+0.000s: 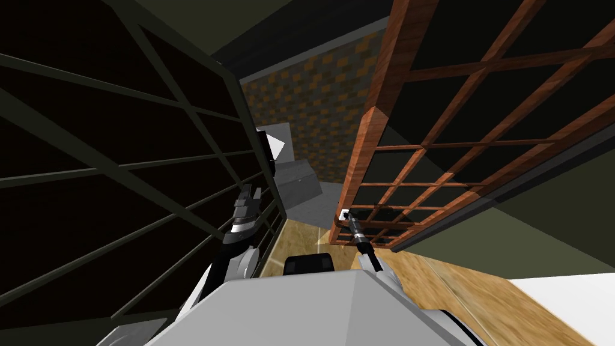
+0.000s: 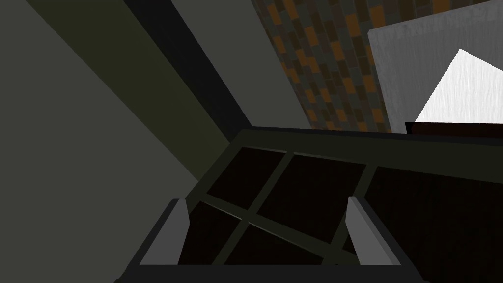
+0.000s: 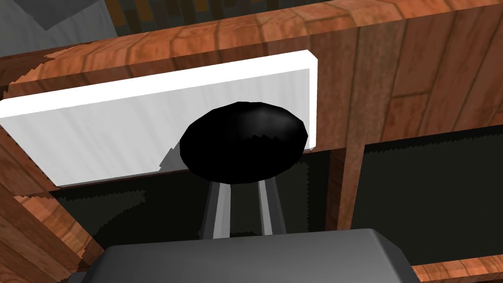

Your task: Pull the door open

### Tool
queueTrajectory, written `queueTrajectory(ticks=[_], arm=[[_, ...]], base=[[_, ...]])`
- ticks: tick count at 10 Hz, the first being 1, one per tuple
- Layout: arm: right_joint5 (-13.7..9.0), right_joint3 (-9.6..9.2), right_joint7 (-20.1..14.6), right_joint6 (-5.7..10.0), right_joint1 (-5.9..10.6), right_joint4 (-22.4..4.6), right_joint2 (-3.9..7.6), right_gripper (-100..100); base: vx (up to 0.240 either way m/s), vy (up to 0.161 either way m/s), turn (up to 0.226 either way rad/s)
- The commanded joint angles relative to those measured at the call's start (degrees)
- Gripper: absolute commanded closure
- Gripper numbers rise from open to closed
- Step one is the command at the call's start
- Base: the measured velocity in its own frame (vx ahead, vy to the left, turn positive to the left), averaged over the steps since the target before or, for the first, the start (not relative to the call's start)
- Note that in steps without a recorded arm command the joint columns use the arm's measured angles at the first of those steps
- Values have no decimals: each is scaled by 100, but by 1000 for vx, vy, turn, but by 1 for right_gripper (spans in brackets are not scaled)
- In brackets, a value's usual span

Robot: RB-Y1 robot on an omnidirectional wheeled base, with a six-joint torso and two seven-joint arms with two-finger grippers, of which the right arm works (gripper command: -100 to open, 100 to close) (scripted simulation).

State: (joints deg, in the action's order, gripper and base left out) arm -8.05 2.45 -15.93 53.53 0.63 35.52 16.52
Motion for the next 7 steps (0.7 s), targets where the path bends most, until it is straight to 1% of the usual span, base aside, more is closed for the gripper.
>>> queueTrajectory(ticks=[1,2,4,5,7], arm=[[-31,-92,-215,79,98,-22,-71,100],[-134,-142,-419,66,109,-26,-64,100],[-134,-142,-452,66,109,-26,-64,100],[-239,-118,-660,-90,28,9,-28,-100],[-338,-156,-945,-109,33,32,-50,-100]], base=[[-48,-29,53],[-46,-16,63],[-31,-7,27],[-27,-27,-2],[-66,-8,69]])
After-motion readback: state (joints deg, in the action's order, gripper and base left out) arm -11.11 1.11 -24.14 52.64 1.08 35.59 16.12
